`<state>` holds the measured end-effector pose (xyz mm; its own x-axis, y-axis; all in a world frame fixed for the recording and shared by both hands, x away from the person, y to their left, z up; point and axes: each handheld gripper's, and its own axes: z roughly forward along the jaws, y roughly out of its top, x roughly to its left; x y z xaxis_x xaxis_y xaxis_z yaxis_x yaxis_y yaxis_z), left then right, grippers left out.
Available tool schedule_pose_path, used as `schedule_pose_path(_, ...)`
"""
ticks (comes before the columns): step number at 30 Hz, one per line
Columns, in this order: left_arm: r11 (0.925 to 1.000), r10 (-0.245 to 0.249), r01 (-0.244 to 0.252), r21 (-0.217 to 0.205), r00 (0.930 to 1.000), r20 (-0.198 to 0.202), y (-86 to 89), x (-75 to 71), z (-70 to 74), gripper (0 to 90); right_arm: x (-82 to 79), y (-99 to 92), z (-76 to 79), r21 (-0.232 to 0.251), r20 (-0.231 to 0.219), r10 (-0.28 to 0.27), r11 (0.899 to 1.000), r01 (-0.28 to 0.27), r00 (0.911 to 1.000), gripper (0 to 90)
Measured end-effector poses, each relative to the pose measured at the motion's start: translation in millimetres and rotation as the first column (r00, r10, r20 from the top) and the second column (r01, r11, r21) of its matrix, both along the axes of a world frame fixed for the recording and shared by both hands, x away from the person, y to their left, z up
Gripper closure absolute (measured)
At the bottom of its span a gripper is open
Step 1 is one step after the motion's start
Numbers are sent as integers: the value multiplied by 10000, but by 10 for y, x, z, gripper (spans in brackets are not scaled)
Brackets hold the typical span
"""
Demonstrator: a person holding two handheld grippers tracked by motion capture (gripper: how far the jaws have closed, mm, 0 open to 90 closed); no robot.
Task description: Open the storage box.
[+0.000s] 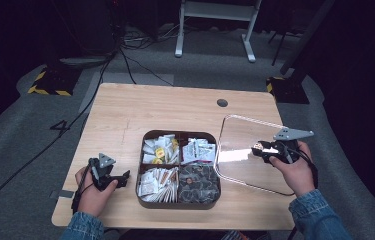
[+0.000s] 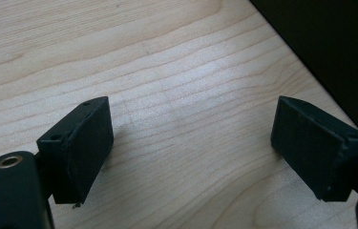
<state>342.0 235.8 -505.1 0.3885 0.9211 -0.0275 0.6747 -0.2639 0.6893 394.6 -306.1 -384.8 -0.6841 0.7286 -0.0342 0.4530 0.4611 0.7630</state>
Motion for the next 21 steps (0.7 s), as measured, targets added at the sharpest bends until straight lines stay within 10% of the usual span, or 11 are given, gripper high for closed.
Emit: schedule_pose_path(21,10000,-15,15,-24,10000,-13,-10,3,0,144,35,-340,-464,-67,-948,-857,9963,854,9918,589)
